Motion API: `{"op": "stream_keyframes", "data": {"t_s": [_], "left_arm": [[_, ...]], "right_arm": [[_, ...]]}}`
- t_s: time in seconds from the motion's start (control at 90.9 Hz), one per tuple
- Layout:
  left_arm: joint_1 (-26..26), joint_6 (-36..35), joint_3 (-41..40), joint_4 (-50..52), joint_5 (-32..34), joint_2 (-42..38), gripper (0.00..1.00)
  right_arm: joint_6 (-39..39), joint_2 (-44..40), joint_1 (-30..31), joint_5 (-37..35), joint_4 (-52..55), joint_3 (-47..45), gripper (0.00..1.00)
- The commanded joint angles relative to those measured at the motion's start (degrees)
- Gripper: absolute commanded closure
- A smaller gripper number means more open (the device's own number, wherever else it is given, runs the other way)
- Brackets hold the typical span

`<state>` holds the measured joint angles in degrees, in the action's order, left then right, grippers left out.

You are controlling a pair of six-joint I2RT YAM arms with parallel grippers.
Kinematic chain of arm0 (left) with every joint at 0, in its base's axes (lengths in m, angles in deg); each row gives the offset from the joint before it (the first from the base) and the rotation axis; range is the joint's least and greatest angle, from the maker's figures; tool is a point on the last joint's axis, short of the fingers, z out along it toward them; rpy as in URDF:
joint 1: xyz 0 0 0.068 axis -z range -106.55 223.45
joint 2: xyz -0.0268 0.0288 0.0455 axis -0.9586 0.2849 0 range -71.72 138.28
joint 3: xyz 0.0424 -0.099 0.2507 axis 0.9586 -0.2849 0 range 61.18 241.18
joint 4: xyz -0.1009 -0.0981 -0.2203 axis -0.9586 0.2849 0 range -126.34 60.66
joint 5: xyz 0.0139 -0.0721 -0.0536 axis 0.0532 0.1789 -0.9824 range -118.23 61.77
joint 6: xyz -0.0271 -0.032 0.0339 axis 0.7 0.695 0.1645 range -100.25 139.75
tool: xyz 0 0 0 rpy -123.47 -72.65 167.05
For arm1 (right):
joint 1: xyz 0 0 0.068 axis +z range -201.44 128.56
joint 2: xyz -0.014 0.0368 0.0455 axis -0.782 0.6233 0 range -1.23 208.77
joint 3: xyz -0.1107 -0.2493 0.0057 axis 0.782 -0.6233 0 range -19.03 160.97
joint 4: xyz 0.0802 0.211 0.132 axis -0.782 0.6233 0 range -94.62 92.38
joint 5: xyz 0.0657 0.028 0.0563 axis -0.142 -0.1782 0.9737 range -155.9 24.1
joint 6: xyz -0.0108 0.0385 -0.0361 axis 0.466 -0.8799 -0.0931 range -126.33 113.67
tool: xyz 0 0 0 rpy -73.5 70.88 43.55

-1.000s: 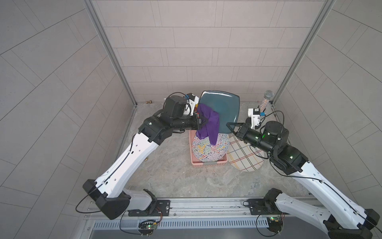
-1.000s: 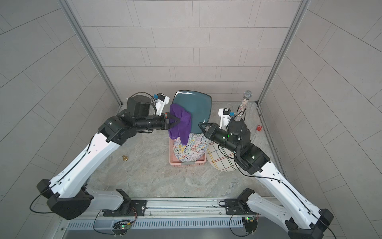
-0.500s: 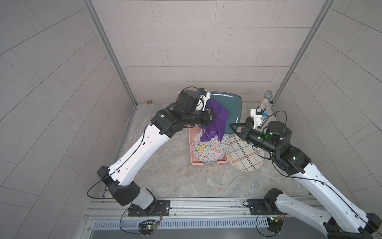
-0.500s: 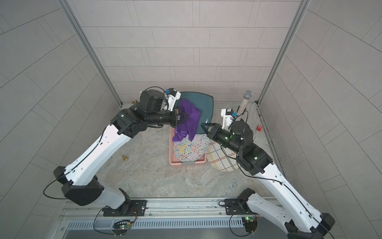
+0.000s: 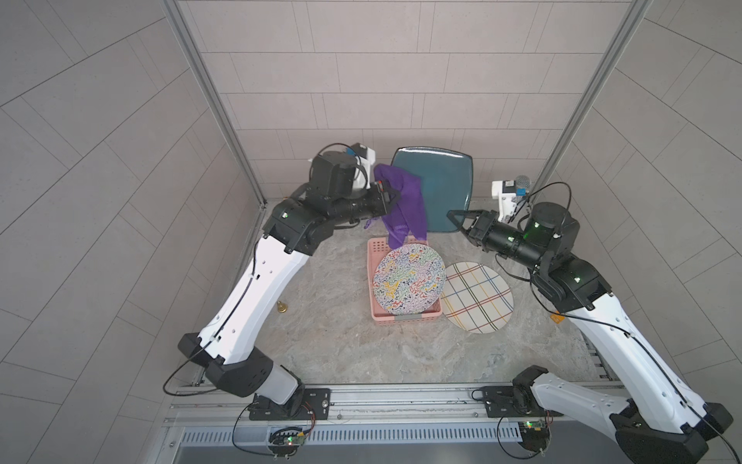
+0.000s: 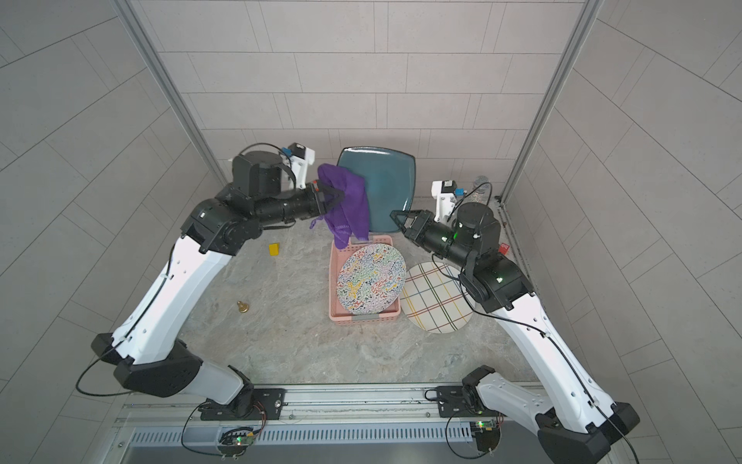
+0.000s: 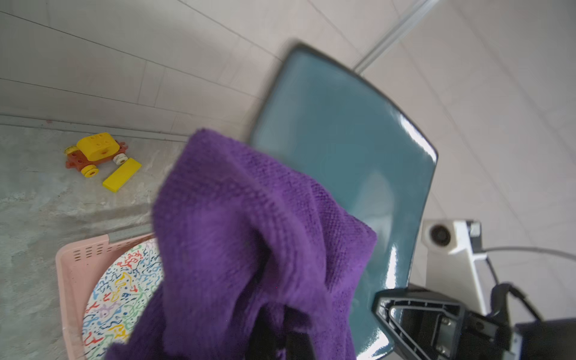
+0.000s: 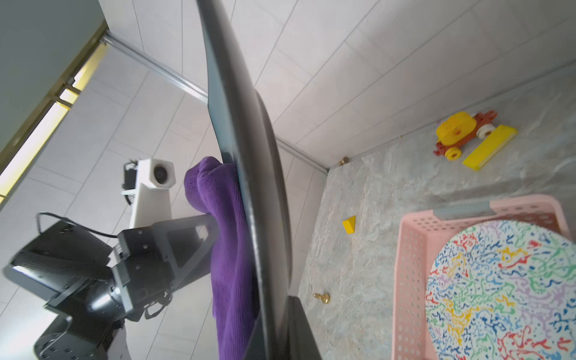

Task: Wipe the wet plate dry
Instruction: Wipe the plate with towel.

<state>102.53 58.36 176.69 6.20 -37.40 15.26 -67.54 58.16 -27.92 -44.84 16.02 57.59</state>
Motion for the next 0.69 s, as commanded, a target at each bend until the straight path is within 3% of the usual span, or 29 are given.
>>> {"op": "stream_keyframes", "data": {"t_s": [0.0, 0.132, 0.264, 0.495, 0.682], "left_arm": [[-5.4, 20.2, -3.9, -15.0, -11.8, -1.5, 1.00], [-8.5, 45.6, -15.3, -43.0, -19.7, -4.9, 1.00], [-7.9, 53.9, -14.3, -48.7, -21.5, -5.1, 1.00], [-4.7, 71.9, -13.6, -66.4, -18.3, -2.5, 1.00], [-0.7, 76.4, -10.2, -71.3, -15.5, -0.2, 1.00]], "right_arm": [[-5.0, -4.5, -7.3, 1.3, -14.1, 5.0, 1.00], [-16.9, -5.8, -14.4, 7.0, -28.1, 1.6, 1.00], [-30.1, -3.4, -13.7, 11.3, -44.3, -1.2, 1.00], [-28.5, -0.6, -5.6, 12.8, -45.4, -1.6, 1.00], [-24.0, 2.8, 5.5, 9.9, -43.6, -1.5, 1.00]]}}
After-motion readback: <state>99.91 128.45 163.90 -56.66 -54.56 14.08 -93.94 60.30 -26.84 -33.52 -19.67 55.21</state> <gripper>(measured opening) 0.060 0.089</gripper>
